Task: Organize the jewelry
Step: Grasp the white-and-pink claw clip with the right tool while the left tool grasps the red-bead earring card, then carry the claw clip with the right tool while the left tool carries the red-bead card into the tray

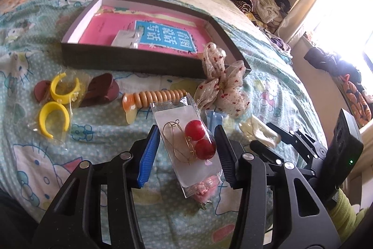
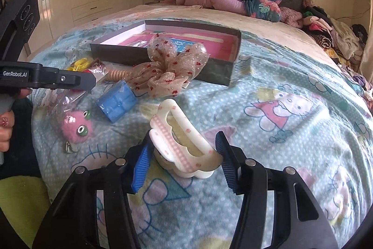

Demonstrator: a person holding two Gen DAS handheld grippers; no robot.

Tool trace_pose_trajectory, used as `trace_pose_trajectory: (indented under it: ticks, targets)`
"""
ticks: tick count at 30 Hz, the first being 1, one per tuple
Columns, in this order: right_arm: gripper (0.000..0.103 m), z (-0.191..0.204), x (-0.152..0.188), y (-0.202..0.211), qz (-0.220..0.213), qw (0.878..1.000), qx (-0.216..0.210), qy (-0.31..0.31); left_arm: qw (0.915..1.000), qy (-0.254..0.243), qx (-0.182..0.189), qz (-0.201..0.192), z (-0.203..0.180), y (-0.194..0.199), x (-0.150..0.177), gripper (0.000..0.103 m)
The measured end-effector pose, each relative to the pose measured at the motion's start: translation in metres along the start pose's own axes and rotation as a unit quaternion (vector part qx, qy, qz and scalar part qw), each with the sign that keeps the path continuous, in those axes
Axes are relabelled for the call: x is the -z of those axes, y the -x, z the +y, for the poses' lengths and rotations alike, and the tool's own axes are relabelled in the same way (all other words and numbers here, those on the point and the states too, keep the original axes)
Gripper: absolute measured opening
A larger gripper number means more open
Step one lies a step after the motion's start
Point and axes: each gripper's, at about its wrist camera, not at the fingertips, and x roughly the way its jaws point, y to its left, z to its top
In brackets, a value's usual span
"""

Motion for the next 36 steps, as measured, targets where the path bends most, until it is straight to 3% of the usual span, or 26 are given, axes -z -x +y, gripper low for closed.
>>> trace_pose_trajectory:
  ticks: [16,36]
  targets:
    - [0.052,0.019,-0.019,0.031,-0.033,0.999,0.000,-0.004,0.9976,-0.032,-0.028,-0.054,0.005,0.024,-0.012,0.040]
    - [0.052,0.048,-0.085,0.010,-0.064,0.998,-0.019,-0.005,0.9943,-0.007,-0.055,-0.092,0.052,0.044,-0.050,0.040]
